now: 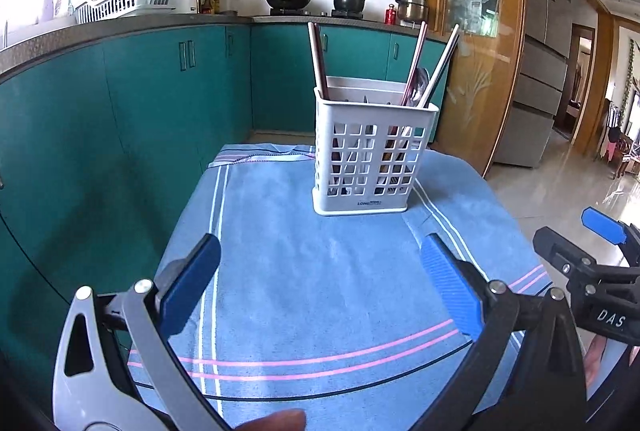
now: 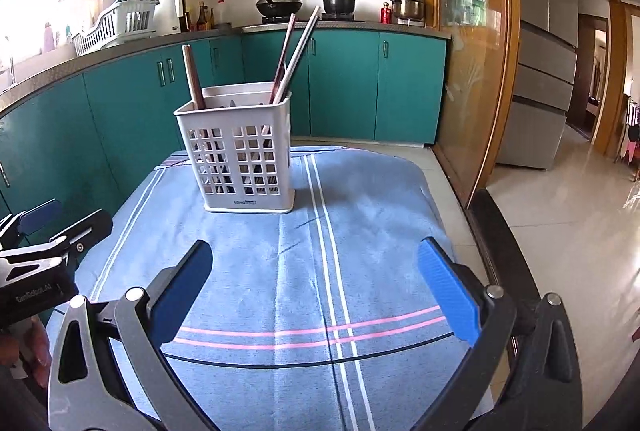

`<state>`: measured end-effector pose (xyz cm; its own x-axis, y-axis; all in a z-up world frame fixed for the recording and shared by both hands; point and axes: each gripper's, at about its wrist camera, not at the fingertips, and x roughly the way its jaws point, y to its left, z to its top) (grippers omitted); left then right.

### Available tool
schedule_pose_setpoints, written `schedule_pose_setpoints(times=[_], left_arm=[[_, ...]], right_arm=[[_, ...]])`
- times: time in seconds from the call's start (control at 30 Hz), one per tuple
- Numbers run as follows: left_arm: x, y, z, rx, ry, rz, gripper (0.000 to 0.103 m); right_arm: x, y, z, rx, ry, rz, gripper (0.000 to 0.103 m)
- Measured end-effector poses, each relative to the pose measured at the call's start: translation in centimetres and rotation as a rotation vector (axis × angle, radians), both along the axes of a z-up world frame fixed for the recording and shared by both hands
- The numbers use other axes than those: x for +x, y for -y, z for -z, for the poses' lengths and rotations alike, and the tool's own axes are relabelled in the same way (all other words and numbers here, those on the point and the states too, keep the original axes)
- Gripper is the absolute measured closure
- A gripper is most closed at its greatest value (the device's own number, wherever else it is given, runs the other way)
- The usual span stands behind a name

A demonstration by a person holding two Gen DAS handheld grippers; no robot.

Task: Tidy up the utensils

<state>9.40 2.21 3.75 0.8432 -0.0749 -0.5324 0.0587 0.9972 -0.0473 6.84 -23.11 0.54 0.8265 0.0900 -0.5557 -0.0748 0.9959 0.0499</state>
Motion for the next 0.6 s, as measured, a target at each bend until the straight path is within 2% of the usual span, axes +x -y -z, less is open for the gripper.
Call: schedule_pose_setpoints(times=[0.6], left_arm=[[-0.52,0.33,0.33,0.013,-0.002,0.018,0.004]], right_arm=[[0.09,0.06,0.62,-0.004,-0.002,0.014,0.003]])
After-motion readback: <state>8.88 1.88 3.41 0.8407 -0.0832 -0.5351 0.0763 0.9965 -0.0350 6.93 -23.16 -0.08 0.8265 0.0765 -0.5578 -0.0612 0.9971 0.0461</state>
